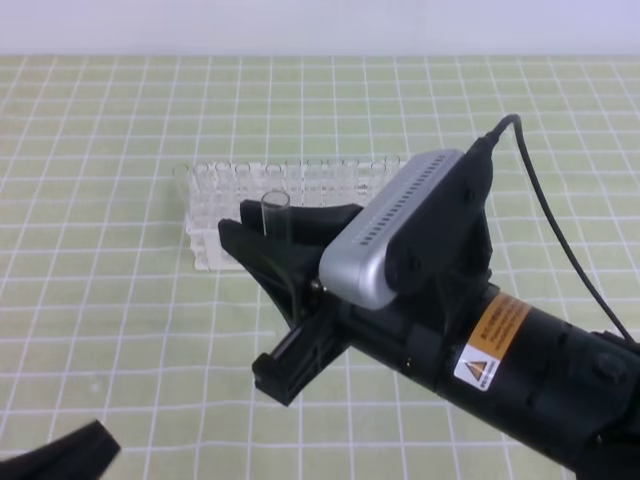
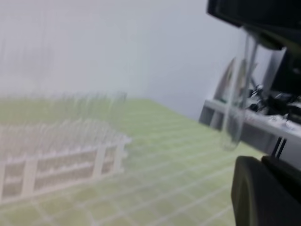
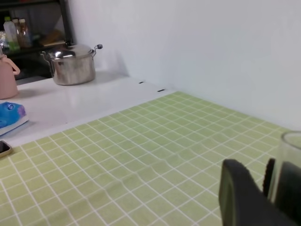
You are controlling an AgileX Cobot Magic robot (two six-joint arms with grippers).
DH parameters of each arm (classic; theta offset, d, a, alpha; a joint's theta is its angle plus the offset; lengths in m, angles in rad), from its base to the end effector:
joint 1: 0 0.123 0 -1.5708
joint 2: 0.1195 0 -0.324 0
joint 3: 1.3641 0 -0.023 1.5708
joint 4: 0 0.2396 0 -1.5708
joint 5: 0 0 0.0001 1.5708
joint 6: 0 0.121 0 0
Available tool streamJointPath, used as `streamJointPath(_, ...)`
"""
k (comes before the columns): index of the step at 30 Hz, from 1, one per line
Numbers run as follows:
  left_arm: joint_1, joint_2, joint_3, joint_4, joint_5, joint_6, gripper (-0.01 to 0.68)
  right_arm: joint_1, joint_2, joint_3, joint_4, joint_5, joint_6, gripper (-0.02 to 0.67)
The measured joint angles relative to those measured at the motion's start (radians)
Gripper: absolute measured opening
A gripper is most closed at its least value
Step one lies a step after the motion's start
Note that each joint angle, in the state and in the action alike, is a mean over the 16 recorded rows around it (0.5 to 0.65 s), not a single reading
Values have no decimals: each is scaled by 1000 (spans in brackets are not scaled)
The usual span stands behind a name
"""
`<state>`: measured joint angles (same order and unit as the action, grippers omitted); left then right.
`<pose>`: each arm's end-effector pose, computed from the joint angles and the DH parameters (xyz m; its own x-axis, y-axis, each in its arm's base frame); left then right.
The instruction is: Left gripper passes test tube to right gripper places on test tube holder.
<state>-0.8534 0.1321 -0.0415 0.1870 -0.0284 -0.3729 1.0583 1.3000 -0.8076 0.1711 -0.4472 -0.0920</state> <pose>0.0303 -0.0357 0.2287 -0.1241 -0.1390 -0.9825 0.7469 0.6388 -0.1847 0.1554 0.2580 0.3743 -0.0343 0.0661 -0.9972 -0.8326 0.5501 0.0651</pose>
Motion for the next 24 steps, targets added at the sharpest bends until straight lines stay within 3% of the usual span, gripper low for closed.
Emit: streamJointPath(24,0,-18,46,0,129,-17,-2,-321,79,0,94,-165,-132,85)
